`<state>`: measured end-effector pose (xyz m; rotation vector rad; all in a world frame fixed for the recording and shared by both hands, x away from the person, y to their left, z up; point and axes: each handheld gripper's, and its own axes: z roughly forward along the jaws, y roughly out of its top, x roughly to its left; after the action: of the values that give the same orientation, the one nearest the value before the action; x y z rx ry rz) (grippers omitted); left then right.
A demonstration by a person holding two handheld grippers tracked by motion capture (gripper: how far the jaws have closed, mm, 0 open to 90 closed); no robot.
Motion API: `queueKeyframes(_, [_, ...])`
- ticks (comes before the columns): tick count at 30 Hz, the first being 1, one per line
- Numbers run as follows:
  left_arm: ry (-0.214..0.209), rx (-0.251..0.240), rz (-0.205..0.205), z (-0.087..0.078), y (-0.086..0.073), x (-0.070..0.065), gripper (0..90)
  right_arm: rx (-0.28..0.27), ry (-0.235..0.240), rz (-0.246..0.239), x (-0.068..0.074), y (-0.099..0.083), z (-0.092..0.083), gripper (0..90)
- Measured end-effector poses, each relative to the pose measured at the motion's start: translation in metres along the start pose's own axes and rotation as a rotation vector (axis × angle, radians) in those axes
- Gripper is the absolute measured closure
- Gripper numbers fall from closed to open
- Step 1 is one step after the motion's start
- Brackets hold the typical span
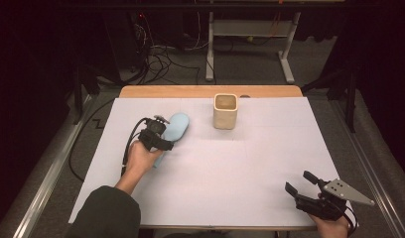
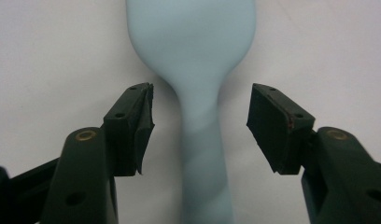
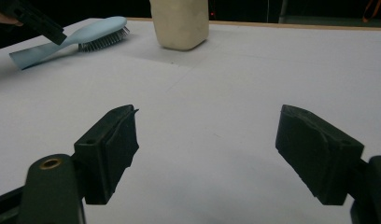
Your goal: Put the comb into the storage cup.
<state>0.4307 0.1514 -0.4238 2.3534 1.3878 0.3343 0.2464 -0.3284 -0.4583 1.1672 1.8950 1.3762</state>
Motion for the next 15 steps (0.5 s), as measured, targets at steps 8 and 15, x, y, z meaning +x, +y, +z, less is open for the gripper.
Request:
queueKeyframes(8, [-0.018,0.046,-0.031,0.015,0.002,0.005,43.2,-0.001,0.0,-0.001,0.0,0.0,0.0,21.7])
queueKeyframes(15, [-0.031,0.054,-0.042,0.02,0.003,0.007,47.4,0.003,-0.001,-0.001,0.0,0.0,0.0,21.7])
